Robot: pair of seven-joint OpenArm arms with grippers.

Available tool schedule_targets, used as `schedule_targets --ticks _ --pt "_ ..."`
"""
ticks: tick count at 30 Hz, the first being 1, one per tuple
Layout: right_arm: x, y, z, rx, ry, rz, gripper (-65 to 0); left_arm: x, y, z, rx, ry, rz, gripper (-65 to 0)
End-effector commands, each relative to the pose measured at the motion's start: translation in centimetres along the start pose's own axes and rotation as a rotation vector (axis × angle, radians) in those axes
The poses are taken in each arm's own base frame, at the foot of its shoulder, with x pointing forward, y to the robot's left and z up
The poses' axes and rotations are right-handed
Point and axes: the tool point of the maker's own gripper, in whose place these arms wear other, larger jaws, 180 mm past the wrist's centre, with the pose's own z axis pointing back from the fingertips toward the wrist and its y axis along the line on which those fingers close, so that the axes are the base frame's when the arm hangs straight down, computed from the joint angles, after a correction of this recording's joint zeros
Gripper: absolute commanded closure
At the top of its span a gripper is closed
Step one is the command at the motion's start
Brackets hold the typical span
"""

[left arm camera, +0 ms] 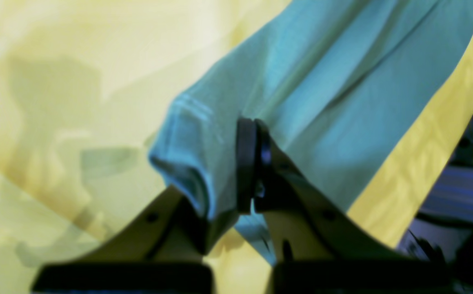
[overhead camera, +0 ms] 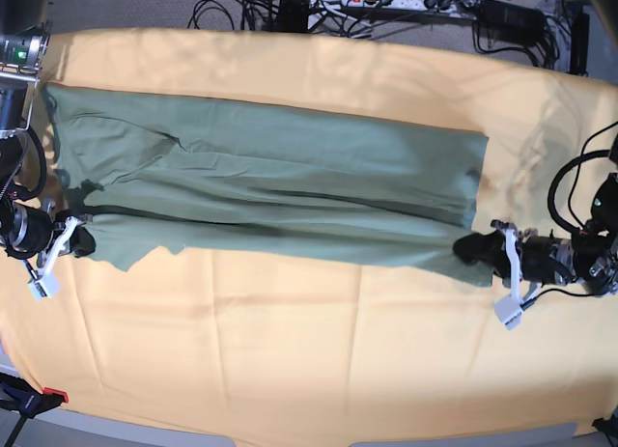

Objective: Fold the T-shirt properly
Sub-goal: 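Fold the hem over toward the collar with both grippers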

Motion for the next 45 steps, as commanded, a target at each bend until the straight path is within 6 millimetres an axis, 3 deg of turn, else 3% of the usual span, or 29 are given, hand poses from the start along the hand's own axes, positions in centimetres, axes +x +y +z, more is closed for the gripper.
schedule_targets --ticks 1,10,21,27,32,40,45 --pt "2.3 -1.5 1.7 -0.042 -0.051 0.032 0.0 2.1 0.4 1.5 0.024 -0.054 -0.032 0.0" --pt "3.7 -2.2 2.4 -0.059 -0.124 0.041 0.0 4.9 2.0 1.7 0.133 -0.185 -0.159 0.0" --pt "4.8 -3.8 2.8 -0.148 -0.180 0.053 0.0 5.4 0.7 -1.1 0.094 -0.165 -0.202 0.0" --pt "5.5 -3.8 3.1 -0.142 -0.187 0.063 0.0 5.4 0.6 -1.3 0.090 -0.163 -0.204 0.0" --pt "4.9 -3.1 2.9 -0.103 -0.131 0.078 0.0 3.9 0.2 -1.4 0.059 -0.085 -0.154 0.0" --pt "2.7 -1.5 2.7 -0.008 -0.012 0.007 0.0 1.4 -2.6 -1.3 -0.104 0.047 -0.022 0.0" --pt "2.2 -1.5 2.7 -0.010 0.013 0.008 0.0 -1.0 -2.6 -1.0 -0.104 0.187 -0.032 0.0"
